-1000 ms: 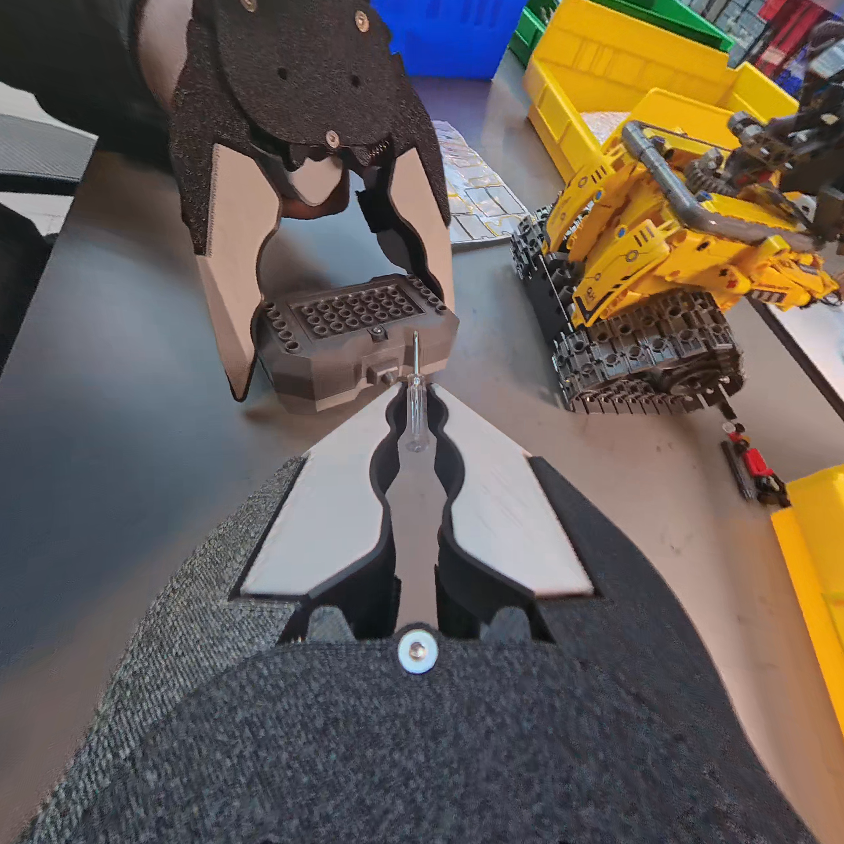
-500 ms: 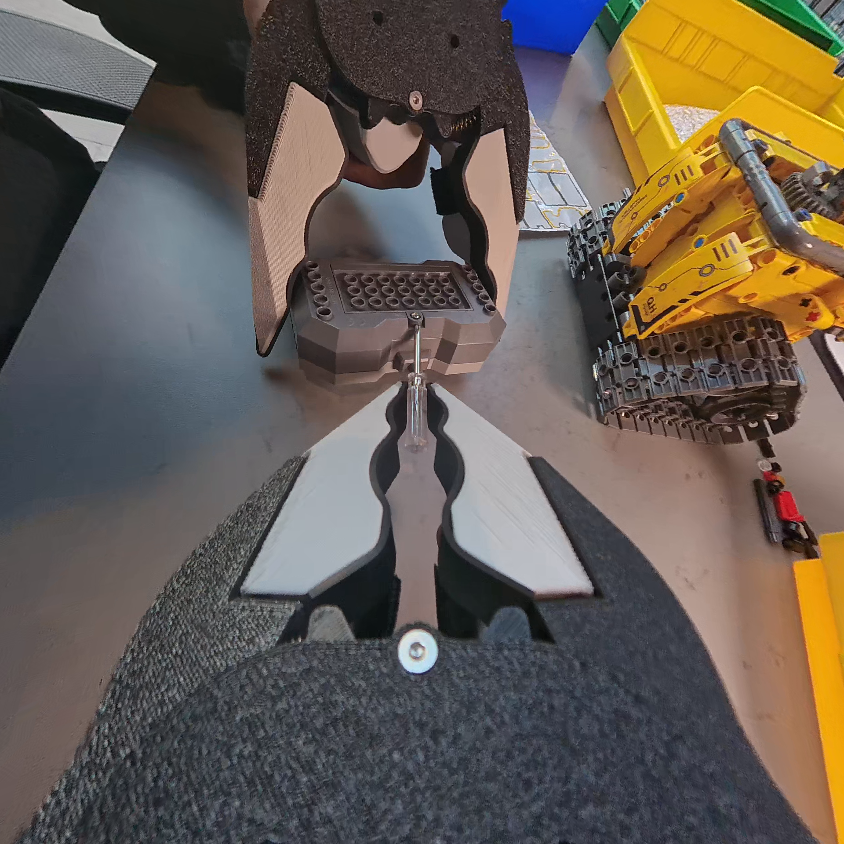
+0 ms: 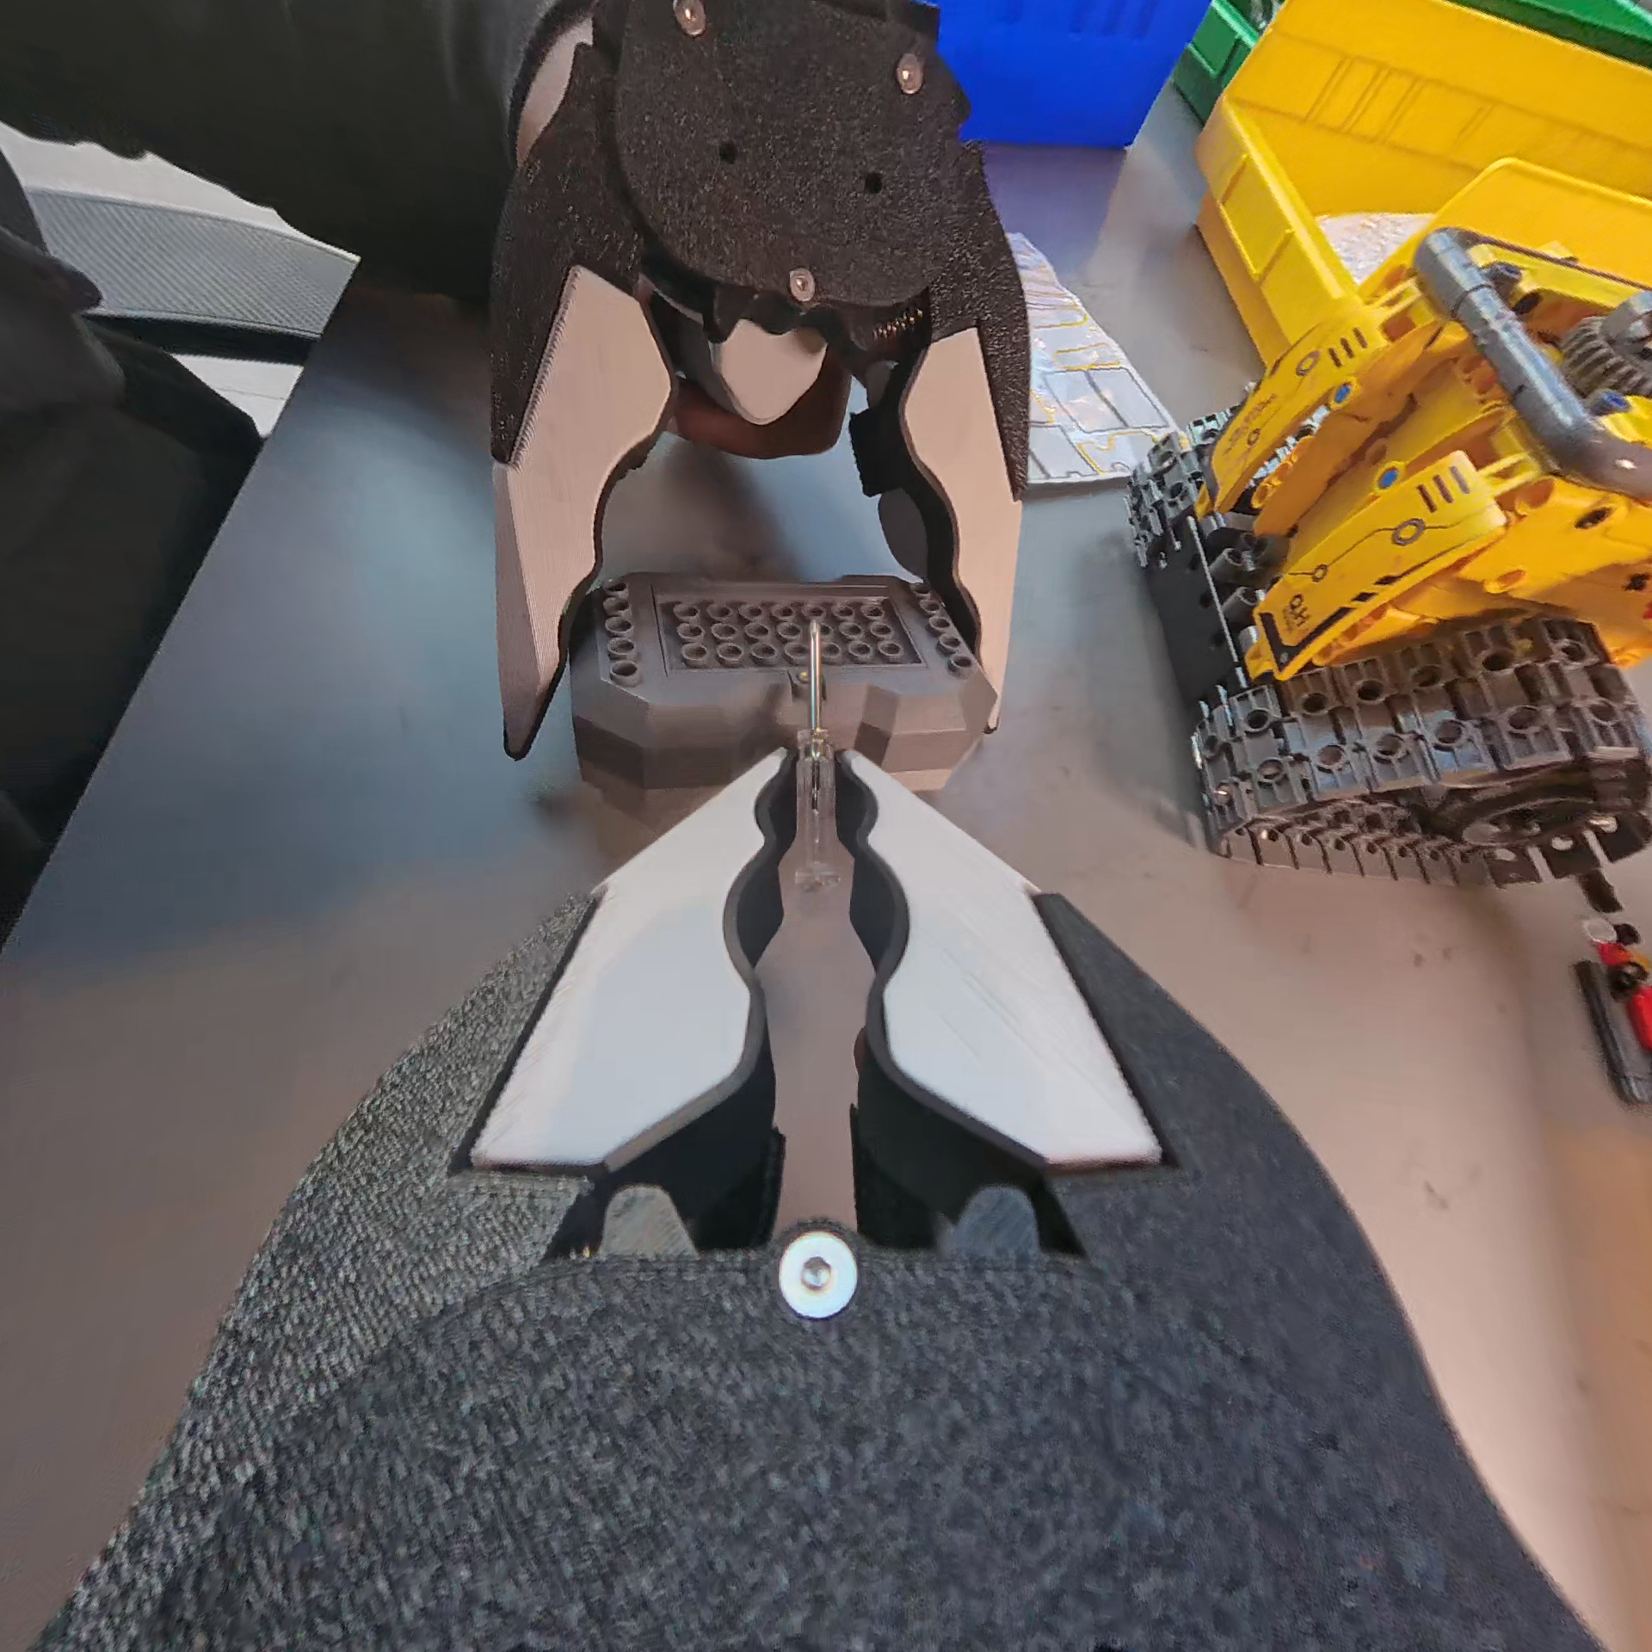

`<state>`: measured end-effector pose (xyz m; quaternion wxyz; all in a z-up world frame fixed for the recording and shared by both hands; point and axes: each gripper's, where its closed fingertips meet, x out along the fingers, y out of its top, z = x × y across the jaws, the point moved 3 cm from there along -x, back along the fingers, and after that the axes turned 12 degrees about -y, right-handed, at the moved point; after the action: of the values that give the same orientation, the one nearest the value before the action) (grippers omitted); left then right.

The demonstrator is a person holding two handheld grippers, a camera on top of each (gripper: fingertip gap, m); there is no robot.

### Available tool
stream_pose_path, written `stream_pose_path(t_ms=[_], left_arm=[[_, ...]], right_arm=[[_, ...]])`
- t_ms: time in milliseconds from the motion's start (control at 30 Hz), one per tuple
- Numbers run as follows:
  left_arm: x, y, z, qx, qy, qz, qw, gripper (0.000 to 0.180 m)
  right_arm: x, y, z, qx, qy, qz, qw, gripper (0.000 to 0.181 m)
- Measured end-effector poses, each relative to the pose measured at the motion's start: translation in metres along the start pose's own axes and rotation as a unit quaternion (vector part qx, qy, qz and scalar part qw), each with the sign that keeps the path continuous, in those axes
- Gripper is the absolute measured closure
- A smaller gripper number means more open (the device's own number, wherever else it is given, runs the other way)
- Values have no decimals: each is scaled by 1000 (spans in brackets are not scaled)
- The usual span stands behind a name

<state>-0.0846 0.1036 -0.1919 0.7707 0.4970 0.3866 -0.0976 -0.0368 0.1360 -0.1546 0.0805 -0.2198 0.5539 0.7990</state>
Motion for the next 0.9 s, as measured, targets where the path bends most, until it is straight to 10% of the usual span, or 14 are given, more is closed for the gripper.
stream_pose_path(t_ms=[900], left_arm=[[0, -1, 5, 27, -11, 10, 1000, 51]], right_arm=[[-2, -1, 1, -100, 45, -62, 992, 174]])
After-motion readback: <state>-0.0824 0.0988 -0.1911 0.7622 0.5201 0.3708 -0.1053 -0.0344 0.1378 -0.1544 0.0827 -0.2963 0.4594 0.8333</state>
